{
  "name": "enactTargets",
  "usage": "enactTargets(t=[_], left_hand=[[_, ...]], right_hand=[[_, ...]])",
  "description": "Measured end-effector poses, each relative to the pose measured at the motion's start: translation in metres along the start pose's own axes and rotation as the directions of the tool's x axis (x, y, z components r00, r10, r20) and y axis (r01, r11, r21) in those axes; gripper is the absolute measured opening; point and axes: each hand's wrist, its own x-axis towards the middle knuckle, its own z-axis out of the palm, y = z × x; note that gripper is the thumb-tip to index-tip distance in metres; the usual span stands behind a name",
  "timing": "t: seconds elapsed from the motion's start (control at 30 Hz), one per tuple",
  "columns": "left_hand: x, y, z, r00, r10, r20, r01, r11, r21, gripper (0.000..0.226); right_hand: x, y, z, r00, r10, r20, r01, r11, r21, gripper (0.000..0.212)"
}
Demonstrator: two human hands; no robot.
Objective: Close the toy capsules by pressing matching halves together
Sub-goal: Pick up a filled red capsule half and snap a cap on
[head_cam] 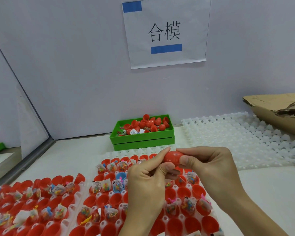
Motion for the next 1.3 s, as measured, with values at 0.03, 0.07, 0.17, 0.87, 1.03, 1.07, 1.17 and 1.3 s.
enactTargets(t=[0.03, 0.07, 0.17, 0.87, 1.03, 1.07, 1.17, 1.3], left_hand=[[0.0, 0.0, 0.0, 1.0, 0.002, 0.006, -0.002, 1.0, 0.005, 0.031], [0.0, -0.001, -0.001, 1.0, 0.008, 0.011, -0.008, 1.0, 0.014, 0.031], [0.0, -0.001, -0.002, 0.999, 0.041, 0.026, -0.042, 0.997, 0.064, 0.037], [0.001, 0.001, 0.001, 0.992, -0.091, 0.093, 0.109, 0.971, -0.215, 0.018], [0.002, -0.001, 0.001, 0.989, -0.11, 0.099, 0.132, 0.955, -0.264, 0.031], [0.002, -0.001, 0.001, 0.989, -0.106, 0.099, 0.129, 0.955, -0.266, 0.03], [0.002, 0.0, 0.001, 0.993, -0.08, 0.088, 0.099, 0.966, -0.239, 0.029], [0.0, 0.0, 0.001, 0.996, -0.036, 0.079, 0.047, 0.987, -0.151, 0.03]], right_hand=[[0.0, 0.0, 0.0, 1.0, -0.002, -0.004, 0.002, 1.0, 0.007, 0.035], [0.0, 0.0, 0.0, 1.0, -0.005, -0.007, 0.005, 1.0, 0.011, 0.034], [0.0, 0.0, 0.0, 1.0, -0.018, -0.007, 0.018, 1.0, 0.018, 0.03], [-0.001, -0.002, 0.0, 0.997, -0.082, 0.0, 0.082, 0.996, -0.047, 0.033], [-0.001, -0.004, 0.0, 0.996, -0.092, -0.002, 0.092, 0.996, -0.022, 0.029], [-0.001, -0.004, 0.0, 0.996, -0.091, -0.004, 0.091, 0.996, -0.022, 0.03], [0.0, -0.002, 0.0, 0.996, -0.085, -0.012, 0.084, 0.996, -0.034, 0.034], [0.0, 0.001, 0.001, 0.997, -0.073, -0.014, 0.072, 0.997, -0.039, 0.036]])
